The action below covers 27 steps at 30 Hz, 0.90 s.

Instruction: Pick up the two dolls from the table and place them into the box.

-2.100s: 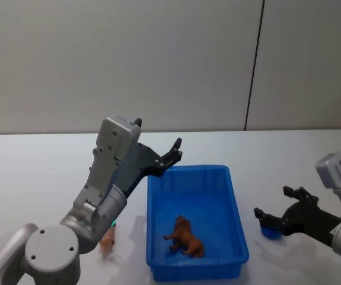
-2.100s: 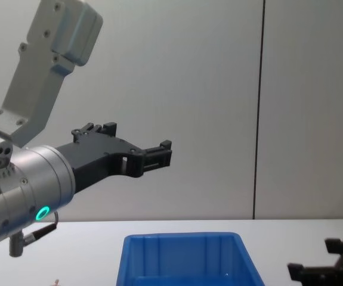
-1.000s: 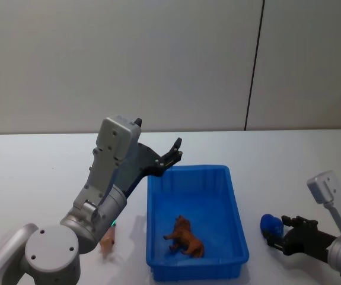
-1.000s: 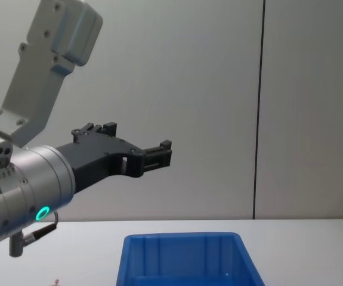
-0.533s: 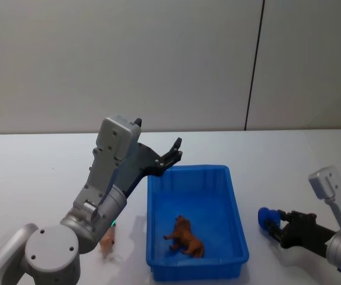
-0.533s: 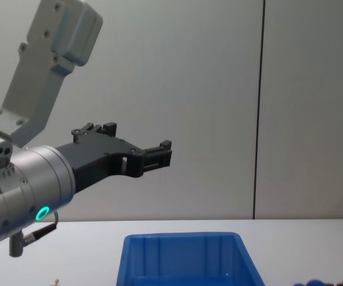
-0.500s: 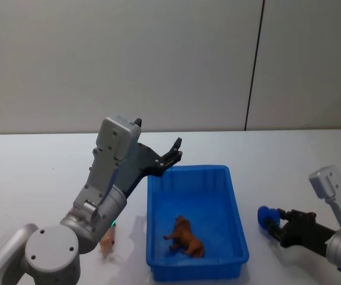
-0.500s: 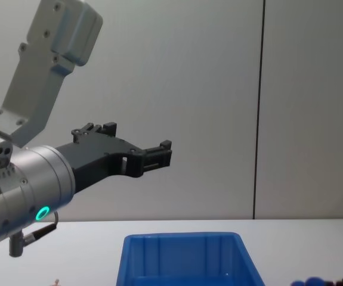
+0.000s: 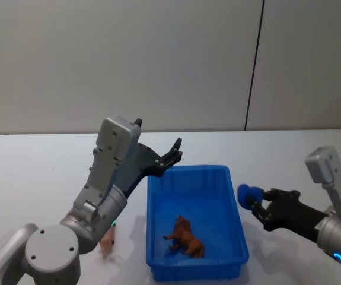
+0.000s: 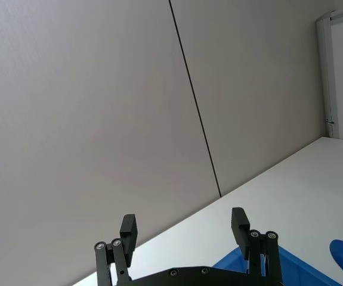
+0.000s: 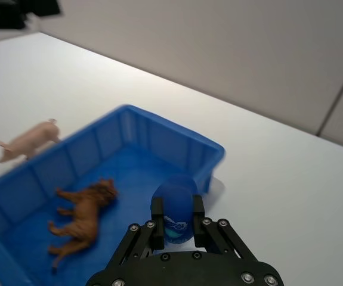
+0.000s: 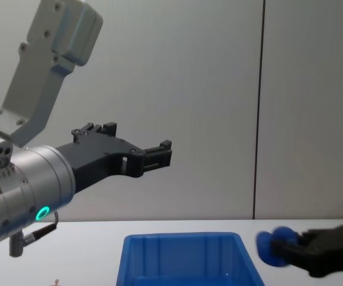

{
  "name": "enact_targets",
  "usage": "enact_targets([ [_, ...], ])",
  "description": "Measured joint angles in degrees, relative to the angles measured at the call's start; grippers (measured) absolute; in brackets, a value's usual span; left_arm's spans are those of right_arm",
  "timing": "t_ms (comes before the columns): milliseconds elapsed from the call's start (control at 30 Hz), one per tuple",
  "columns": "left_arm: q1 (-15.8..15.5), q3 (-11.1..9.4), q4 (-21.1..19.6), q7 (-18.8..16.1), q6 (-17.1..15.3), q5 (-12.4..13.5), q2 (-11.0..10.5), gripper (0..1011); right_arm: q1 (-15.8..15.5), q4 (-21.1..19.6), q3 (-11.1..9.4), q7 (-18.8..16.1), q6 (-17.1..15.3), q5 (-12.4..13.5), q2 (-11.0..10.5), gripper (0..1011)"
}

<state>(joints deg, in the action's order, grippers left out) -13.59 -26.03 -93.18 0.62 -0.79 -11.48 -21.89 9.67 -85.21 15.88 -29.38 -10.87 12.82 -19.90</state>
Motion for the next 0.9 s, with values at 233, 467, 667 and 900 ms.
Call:
enact_targets([
  [233, 0.0, 0.0, 0.0, 0.0, 0.0, 0.0, 0.0, 1001, 0.1, -2.8, 1.5, -2.6, -0.5, -0.7, 0.9, 252],
  [467, 0.0, 0.0, 0.0, 0.0, 0.0, 0.0, 0.0, 1001, 0.2, -3.3, 2.9, -3.3, -1.0, -2.4, 1.8, 451],
  [667, 0.0, 0.0, 0.0, 0.0, 0.0, 0.0, 0.0, 1001, 0.3, -2.9, 3.9, -3.0, -1.1, -4.0, 2.6, 656],
  [900, 0.0, 0.0, 0.0, 0.0, 0.0, 0.0, 0.0, 1001, 0.6, -2.2, 4.2, -1.9, -0.5, -4.7, 2.9, 905],
])
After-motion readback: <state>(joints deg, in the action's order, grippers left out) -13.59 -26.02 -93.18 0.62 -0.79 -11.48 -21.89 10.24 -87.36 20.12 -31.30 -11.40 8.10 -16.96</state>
